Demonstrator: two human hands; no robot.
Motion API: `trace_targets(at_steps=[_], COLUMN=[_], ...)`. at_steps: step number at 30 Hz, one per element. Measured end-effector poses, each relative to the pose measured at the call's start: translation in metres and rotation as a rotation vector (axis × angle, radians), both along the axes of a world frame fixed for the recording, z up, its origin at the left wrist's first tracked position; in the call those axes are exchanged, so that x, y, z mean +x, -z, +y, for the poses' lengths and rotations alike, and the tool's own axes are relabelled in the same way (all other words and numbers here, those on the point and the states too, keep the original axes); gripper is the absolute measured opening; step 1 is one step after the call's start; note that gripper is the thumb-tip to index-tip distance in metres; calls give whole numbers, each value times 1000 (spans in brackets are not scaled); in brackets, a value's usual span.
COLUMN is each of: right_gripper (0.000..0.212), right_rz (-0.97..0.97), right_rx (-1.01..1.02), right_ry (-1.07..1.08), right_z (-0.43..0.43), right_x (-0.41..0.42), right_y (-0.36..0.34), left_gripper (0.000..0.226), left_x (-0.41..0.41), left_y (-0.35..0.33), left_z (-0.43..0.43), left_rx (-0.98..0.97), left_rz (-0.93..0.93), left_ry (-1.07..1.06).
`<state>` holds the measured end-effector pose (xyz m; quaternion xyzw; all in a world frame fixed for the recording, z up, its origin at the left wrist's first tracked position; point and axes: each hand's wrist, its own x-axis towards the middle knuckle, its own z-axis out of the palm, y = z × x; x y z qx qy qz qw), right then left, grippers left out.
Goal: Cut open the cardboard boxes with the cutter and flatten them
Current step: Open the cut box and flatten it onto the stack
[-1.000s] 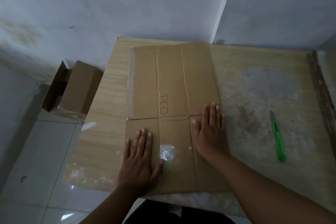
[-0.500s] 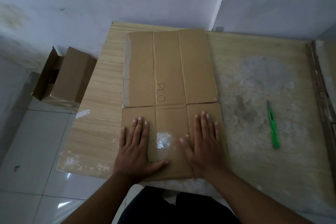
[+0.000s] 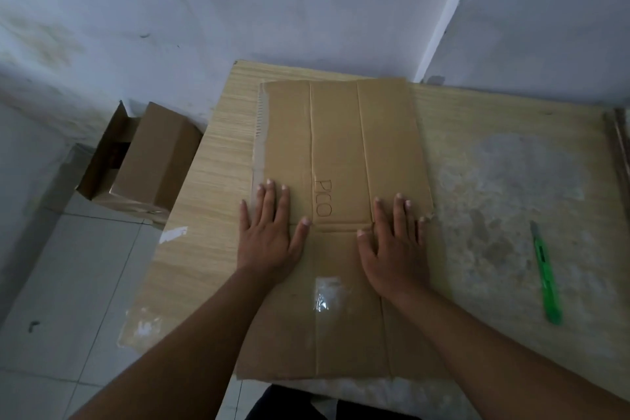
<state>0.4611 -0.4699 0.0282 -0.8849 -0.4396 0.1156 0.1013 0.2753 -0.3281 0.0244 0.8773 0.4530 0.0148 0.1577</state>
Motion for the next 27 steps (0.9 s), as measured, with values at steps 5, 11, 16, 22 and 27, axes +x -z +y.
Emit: trace_targets(at_steps=[5, 11, 16, 22, 27], right_gripper=[66, 66, 68, 69, 71], right_rz=[78, 80, -36, -127, -199], right_rx=[-20, -89, -4, 14, -25], right_ry=[-156, -119, -78, -10, -77], right_z=[55, 109, 114, 104, 100], right_x=[23, 51, 62, 83, 90], right_y=[-8, -8, 3, 12, 13], left_gripper=[83, 83, 83, 84, 86], left_x=[21, 22, 20, 22, 43], left_y=[1, 0, 2, 1, -2], left_z=[30, 28, 27, 28, 55], left_rx=[24, 27, 33, 20, 41], left_rz=[18, 39, 49, 63, 66], left_ry=[-31, -36, -35, -24, -4])
